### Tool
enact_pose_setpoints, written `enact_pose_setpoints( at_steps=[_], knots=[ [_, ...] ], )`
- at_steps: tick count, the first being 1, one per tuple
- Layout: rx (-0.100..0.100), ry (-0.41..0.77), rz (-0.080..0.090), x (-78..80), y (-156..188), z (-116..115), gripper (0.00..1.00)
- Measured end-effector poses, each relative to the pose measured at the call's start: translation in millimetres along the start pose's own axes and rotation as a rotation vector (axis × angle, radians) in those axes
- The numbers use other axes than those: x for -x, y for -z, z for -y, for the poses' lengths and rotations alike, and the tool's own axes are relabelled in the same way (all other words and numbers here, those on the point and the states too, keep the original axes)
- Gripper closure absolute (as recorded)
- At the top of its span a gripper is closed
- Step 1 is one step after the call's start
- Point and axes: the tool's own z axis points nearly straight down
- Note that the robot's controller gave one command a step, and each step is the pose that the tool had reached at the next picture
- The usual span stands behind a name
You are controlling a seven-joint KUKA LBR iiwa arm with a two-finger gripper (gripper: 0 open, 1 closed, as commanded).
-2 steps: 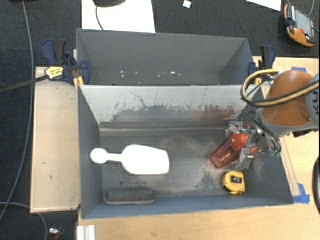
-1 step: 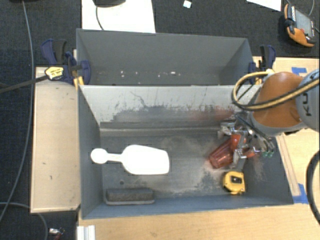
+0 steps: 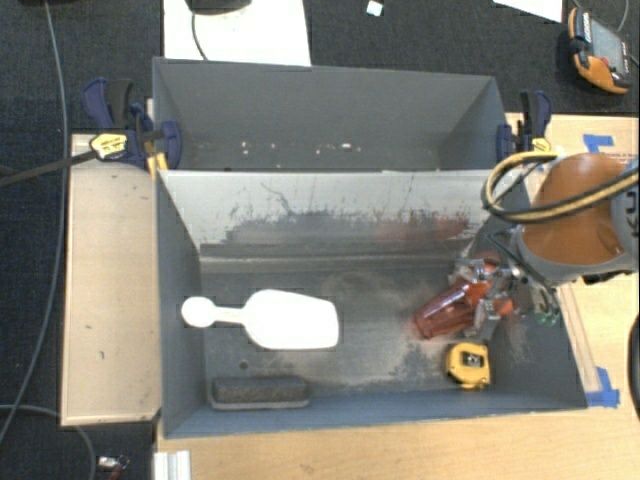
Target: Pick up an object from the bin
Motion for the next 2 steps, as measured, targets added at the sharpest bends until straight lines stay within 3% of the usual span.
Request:
enact_pose_setpoints(
  at_steps=[1,2],
  knots=[
    [0.0,0.001,0.0,-0.1,0,0,1.0],
    [-0.001,0.022,0.008,20.3,83,-10,1.0]
  ],
)
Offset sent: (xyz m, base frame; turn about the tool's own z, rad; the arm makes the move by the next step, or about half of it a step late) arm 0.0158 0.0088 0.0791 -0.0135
